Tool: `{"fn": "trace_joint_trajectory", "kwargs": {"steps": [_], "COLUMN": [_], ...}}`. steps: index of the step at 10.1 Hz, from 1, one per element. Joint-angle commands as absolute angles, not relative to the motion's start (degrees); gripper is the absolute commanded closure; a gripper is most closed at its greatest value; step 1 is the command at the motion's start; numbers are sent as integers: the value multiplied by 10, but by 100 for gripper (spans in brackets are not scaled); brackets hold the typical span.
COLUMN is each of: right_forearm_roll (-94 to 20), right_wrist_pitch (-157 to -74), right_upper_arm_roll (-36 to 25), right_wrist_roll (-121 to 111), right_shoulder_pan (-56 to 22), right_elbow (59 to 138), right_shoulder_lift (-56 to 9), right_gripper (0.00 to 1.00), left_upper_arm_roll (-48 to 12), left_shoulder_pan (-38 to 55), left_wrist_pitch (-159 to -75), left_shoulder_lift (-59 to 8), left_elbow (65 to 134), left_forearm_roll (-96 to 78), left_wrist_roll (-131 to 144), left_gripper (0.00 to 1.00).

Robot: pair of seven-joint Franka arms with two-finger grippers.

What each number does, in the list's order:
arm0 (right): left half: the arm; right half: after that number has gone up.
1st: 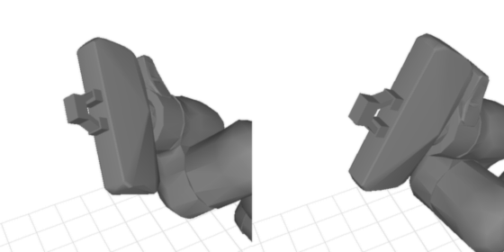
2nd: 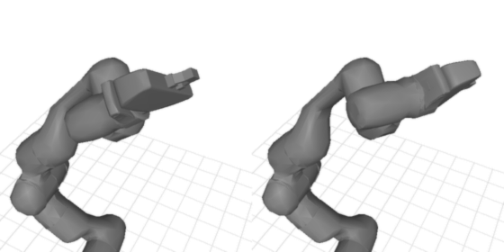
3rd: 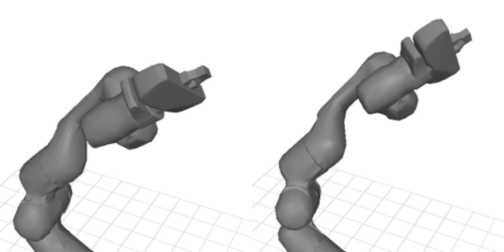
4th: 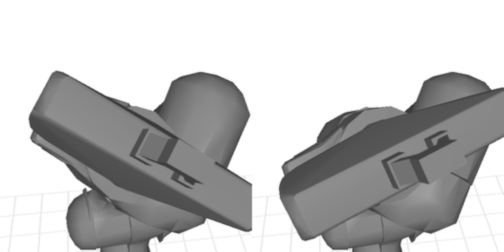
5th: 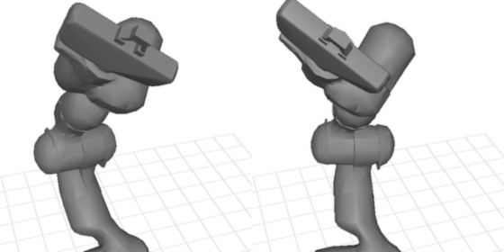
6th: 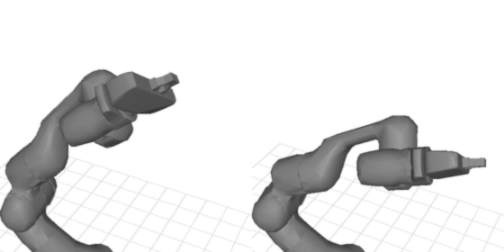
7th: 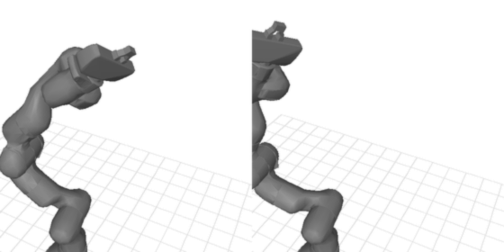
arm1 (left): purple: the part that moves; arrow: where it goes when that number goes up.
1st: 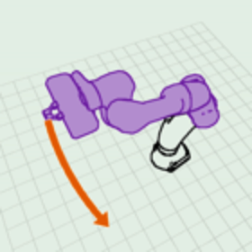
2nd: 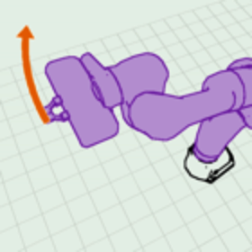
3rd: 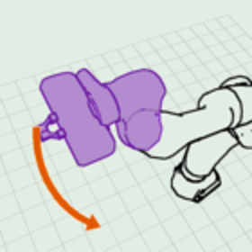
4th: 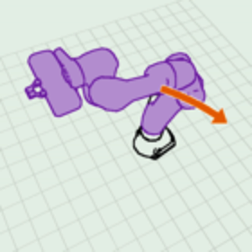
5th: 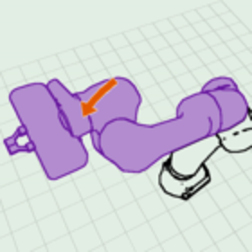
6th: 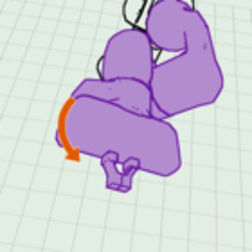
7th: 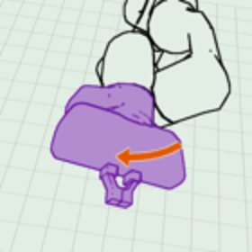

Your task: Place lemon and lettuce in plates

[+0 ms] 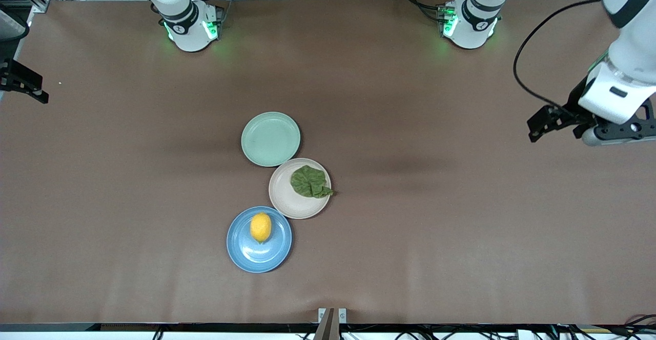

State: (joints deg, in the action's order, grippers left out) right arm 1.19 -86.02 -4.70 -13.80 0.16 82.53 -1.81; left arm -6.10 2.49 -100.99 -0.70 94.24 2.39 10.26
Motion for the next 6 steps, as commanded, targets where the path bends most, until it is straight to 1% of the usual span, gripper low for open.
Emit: {"fn": "trace_joint_trajectory", "kwargs": {"steps": [1, 3, 6], "right_forearm_roll": [13, 14, 14], "right_wrist_pitch": [-878, -878, -877], "right_upper_arm_roll": [-35, -34, -35], "right_wrist_roll": [-117, -93, -94], "right_shoulder_pan": [12, 10, 11], "right_elbow": [836, 836, 836], "right_shoulder_lift": [-14, -14, -14], "right_gripper": [0, 0, 0], "left_upper_arm_roll": [-77, -84, -83], "left_shoulder_pan": [13, 13, 13], "left_wrist_pitch": [-914, -884, -883], "left_shoulder_lift": [-6, -3, 4], "left_elbow": [879, 866, 866], "left_forearm_roll": [10, 8, -8], "left_wrist_roll": [60, 60, 61], "left_gripper": [0, 0, 0]}}
